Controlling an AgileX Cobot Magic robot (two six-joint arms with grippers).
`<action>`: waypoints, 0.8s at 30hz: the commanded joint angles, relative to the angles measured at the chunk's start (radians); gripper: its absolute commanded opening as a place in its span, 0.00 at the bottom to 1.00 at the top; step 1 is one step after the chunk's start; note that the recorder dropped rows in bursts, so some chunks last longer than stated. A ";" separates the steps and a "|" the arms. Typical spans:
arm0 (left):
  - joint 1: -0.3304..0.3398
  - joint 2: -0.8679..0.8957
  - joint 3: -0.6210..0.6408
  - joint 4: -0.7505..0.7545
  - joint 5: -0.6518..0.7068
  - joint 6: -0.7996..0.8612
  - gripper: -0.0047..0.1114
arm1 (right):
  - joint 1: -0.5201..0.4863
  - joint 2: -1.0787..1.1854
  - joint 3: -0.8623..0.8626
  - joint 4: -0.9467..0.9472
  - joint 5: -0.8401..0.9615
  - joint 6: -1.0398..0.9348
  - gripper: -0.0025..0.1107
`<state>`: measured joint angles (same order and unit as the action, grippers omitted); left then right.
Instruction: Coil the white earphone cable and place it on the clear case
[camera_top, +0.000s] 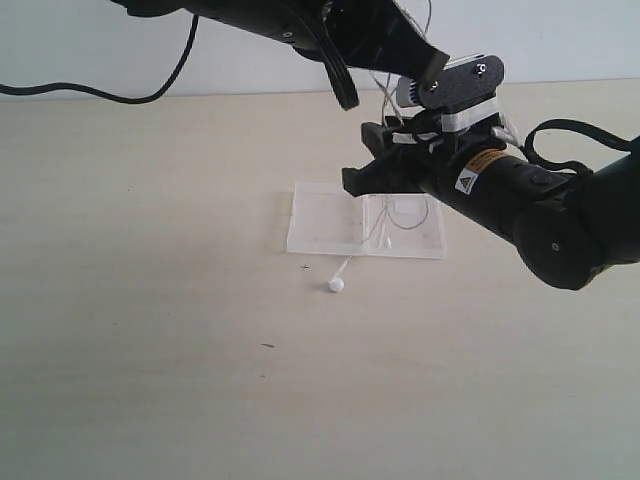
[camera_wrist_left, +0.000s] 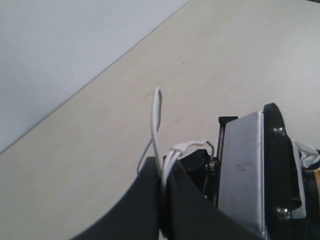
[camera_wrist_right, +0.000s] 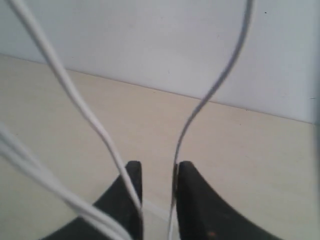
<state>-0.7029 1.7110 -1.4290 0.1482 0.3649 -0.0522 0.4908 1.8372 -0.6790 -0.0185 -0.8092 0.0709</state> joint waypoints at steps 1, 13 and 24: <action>-0.004 -0.011 -0.005 -0.007 -0.019 0.003 0.04 | 0.003 0.003 -0.007 -0.005 0.027 -0.050 0.02; 0.008 -0.011 -0.005 0.020 0.005 0.003 0.08 | 0.003 0.000 -0.007 -0.040 0.079 -0.050 0.02; 0.053 -0.014 -0.005 0.020 0.052 0.000 0.43 | 0.003 -0.115 -0.007 -0.039 0.264 -0.104 0.02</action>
<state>-0.6723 1.7110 -1.4290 0.1598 0.4155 -0.0522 0.4931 1.7719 -0.6830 -0.0593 -0.5956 -0.0078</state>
